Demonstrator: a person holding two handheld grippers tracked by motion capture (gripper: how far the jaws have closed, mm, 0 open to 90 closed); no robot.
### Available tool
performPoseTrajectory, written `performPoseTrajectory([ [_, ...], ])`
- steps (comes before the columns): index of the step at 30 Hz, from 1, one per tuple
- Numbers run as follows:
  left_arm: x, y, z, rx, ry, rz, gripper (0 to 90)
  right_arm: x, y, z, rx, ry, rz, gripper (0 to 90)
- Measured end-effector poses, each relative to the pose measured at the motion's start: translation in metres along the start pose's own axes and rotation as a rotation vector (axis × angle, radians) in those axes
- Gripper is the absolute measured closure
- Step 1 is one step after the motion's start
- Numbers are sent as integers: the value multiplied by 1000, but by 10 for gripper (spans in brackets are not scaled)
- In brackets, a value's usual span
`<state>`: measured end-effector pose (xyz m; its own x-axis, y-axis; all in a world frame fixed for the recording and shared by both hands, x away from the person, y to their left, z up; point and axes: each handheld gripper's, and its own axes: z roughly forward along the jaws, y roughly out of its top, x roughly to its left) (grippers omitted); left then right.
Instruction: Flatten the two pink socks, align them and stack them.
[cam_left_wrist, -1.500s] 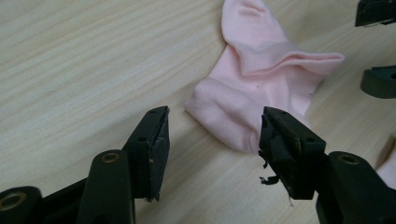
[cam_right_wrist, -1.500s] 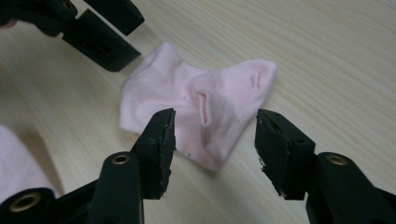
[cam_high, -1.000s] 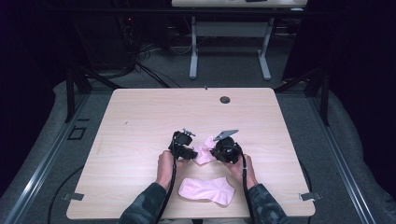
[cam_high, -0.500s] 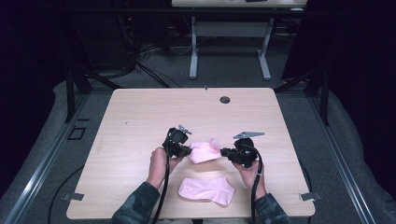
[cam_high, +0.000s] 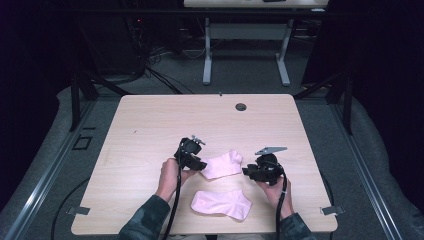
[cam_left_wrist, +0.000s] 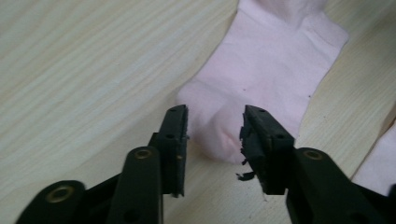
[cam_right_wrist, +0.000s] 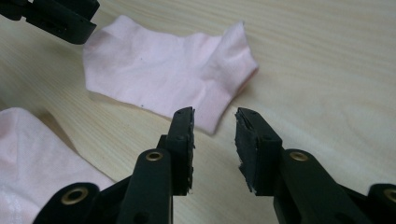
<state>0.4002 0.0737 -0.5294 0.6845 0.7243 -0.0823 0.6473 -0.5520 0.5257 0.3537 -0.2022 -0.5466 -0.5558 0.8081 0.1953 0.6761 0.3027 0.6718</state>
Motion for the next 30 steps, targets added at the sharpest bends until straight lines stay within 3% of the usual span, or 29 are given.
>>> performPoseTrajectory([
  [3, -4, -3, -7, -31, 2, 12, 525, 1, 8, 0, -19, 1, -79, 619],
  [7, -12, -8, -8, -63, -10, 39, 495, -1, 18, 14, 20, 39, -100, 603],
  [11, -23, -11, -3, -75, -23, 77, 484, -1, 21, 35, 75, 21, -123, 629],
  [18, -37, -7, 12, -81, -59, 126, 483, 2, 18, 47, 114, -3, -149, 662],
  [25, -49, -2, 26, -68, -74, 174, 498, 6, 17, 48, 114, 8, -150, 822],
  [30, -59, -1, 34, -65, -87, 205, 484, 3, 16, 45, 106, 64, -33, 834],
])
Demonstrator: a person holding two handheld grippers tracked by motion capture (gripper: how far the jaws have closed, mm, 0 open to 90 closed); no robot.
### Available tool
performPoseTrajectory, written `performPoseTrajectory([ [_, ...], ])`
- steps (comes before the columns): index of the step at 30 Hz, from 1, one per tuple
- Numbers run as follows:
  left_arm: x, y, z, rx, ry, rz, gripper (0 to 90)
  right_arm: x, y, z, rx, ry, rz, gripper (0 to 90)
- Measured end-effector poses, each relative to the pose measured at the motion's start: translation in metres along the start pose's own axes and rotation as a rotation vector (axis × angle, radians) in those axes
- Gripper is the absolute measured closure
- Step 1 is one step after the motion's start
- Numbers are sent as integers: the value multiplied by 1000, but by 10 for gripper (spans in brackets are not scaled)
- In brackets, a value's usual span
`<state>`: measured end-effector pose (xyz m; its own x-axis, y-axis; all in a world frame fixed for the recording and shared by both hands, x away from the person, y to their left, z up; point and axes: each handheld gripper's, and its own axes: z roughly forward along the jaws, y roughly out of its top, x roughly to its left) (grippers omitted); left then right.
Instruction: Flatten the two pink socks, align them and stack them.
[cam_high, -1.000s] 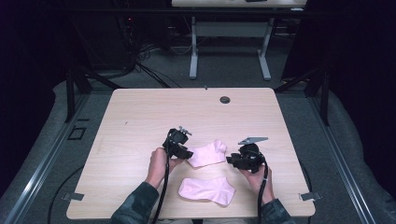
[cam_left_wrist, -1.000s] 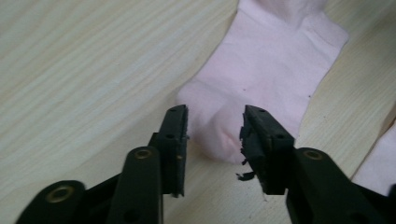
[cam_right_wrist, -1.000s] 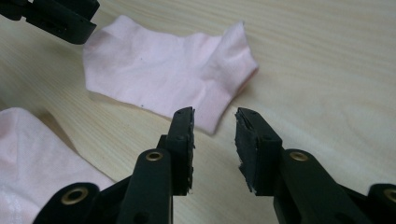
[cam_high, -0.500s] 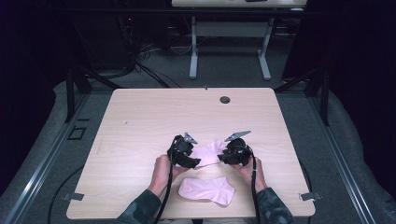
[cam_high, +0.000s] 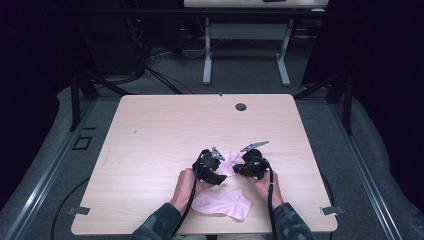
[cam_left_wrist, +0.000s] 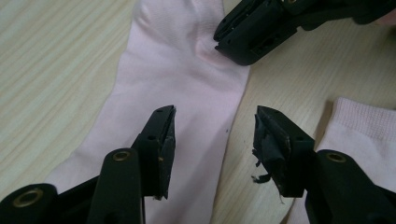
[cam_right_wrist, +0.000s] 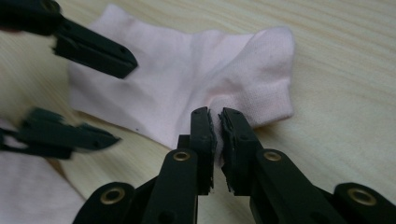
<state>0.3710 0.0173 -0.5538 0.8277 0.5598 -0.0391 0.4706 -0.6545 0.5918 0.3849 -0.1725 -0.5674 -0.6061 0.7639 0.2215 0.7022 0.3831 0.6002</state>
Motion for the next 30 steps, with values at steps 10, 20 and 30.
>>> performPoseTrajectory([
  [10, -12, 3, 9, -12, 56, 33, 570, 1, 3, -26, -89, 121, 167, 831],
  [20, -6, 3, 1, -46, 12, 41, 891, 7, -4, -33, -111, 79, 94, 776],
  [30, 4, 19, -22, -52, -32, 9, 890, 27, -17, -53, -165, -91, -213, 476],
])
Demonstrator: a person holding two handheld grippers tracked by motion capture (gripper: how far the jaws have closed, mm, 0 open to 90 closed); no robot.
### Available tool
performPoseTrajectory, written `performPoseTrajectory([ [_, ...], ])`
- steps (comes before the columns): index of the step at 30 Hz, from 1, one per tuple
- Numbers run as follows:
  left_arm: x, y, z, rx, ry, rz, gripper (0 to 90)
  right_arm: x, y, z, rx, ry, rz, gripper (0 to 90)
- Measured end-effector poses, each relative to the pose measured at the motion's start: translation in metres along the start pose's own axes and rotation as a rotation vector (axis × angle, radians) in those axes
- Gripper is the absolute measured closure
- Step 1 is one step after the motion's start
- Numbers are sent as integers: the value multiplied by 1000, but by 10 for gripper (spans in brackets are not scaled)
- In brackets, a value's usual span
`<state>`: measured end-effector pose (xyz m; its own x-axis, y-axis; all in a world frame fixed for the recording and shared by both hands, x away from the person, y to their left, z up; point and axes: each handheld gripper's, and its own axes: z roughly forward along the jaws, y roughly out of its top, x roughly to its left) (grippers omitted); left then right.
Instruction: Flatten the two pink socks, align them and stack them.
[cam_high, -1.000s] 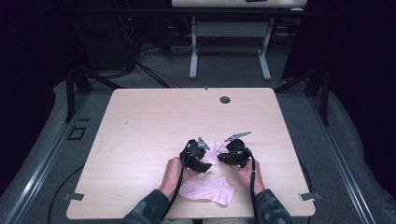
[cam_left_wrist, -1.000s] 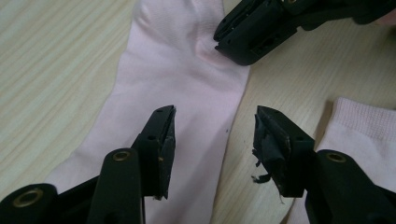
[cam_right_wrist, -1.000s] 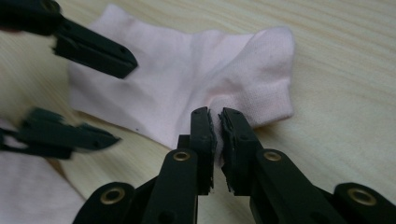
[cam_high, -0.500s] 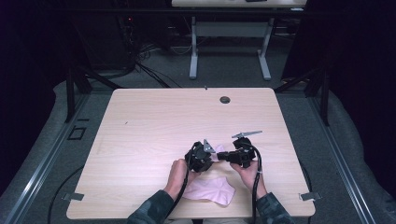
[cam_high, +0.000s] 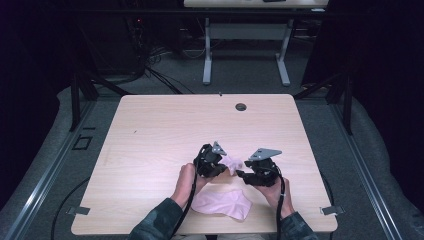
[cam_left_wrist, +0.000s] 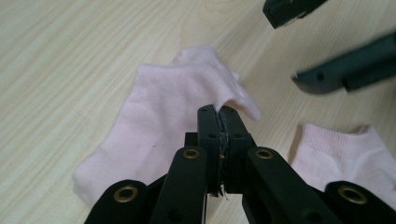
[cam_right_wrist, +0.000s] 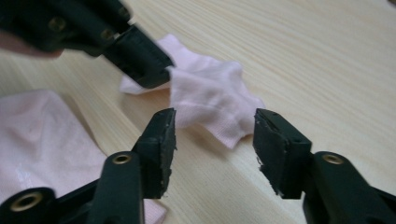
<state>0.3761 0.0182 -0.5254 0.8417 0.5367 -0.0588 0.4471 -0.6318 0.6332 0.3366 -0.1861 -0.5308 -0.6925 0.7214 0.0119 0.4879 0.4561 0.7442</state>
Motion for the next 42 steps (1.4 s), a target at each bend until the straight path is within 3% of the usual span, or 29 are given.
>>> performPoseTrajectory([
  [5, 1, 8, -7, -18, -19, -9, 890, 20, 1, 10, 14, -37, -112, 342],
  [7, 1, 9, -9, -21, -33, -14, 889, 24, 1, 17, 19, -65, -131, 353],
  [10, 2, 9, -12, -29, -37, -5, 888, 26, 1, 25, 3, -120, -146, 482],
  [14, 5, 7, -15, -36, -59, -14, 887, 25, 3, 19, -48, -129, -165, 697],
  [17, 6, 6, -17, -45, -63, -9, 886, 21, 7, 13, -73, -104, -156, 834],
  [23, 4, 3, -17, -74, -61, -9, 869, 13, 14, 2, -70, -74, -115, 863],
  [28, -2, -5, -12, -69, 18, -15, 655, 9, 23, -8, -41, -52, -49, 866],
  [33, -11, -15, -3, -55, 103, -27, 545, 8, 29, -13, -9, -45, -9, 867],
  [38, -22, -21, 3, -40, 128, -18, 476, 10, 31, -15, -12, -44, 30, 868],
  [40, -26, -23, 7, -16, 153, 1, 479, 9, 32, -17, -8, -38, 41, 867],
  [42, -25, -25, 11, -5, 162, -9, 518, 9, 32, -18, -10, -36, 47, 868],
])
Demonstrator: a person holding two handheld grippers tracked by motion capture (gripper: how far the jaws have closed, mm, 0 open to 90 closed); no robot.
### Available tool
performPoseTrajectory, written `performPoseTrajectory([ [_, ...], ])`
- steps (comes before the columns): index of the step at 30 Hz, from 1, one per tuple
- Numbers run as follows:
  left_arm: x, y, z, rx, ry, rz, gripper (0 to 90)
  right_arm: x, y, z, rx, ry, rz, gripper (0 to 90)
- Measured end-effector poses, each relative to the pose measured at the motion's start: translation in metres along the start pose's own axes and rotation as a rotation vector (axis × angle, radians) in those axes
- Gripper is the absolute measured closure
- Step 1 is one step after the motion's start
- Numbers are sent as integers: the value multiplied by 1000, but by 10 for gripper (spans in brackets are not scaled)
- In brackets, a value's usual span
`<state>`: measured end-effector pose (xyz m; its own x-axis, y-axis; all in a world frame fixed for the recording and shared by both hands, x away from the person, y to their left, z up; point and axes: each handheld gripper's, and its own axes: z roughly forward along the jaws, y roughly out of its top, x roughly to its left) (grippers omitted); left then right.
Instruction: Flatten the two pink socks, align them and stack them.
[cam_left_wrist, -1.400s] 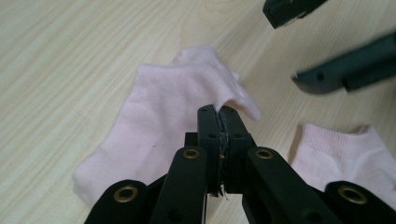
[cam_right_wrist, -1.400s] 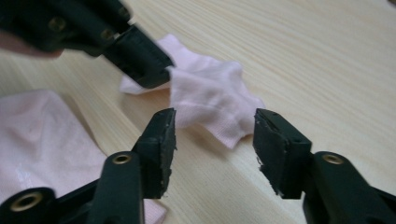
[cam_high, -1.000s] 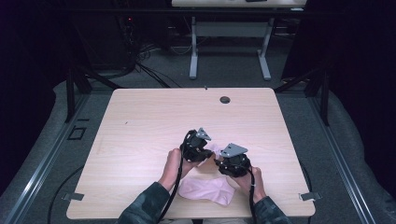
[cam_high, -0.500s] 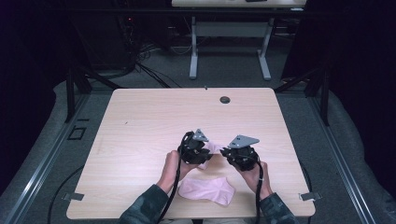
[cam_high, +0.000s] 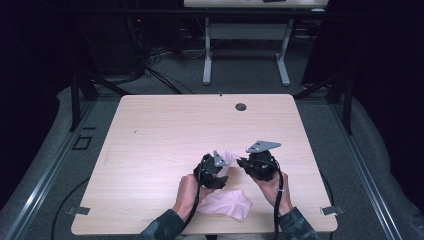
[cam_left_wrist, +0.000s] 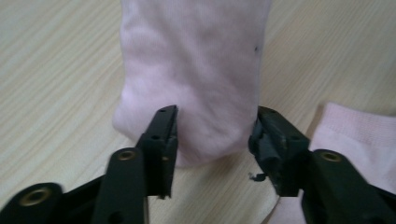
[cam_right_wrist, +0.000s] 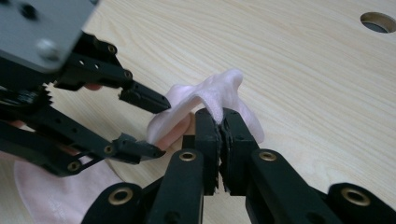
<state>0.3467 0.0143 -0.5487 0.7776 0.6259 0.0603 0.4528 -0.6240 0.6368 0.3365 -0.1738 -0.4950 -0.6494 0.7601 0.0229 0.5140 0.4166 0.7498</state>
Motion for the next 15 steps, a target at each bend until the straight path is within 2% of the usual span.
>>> performPoseTrajectory([
  [1, 1, -1, 1, 2, 9, 2, 571, 1, 0, 0, -8, 0, 8, 868],
  [6, 12, -5, -3, -28, -11, -14, 864, 0, -2, -6, 6, -4, -2, 867],
  [10, 20, -6, -16, -47, -26, -17, 887, -5, -6, -10, -1, 0, 6, 867],
  [15, 27, -3, -36, -28, -69, -12, 889, -9, -12, -15, 19, 16, 8, 866],
])
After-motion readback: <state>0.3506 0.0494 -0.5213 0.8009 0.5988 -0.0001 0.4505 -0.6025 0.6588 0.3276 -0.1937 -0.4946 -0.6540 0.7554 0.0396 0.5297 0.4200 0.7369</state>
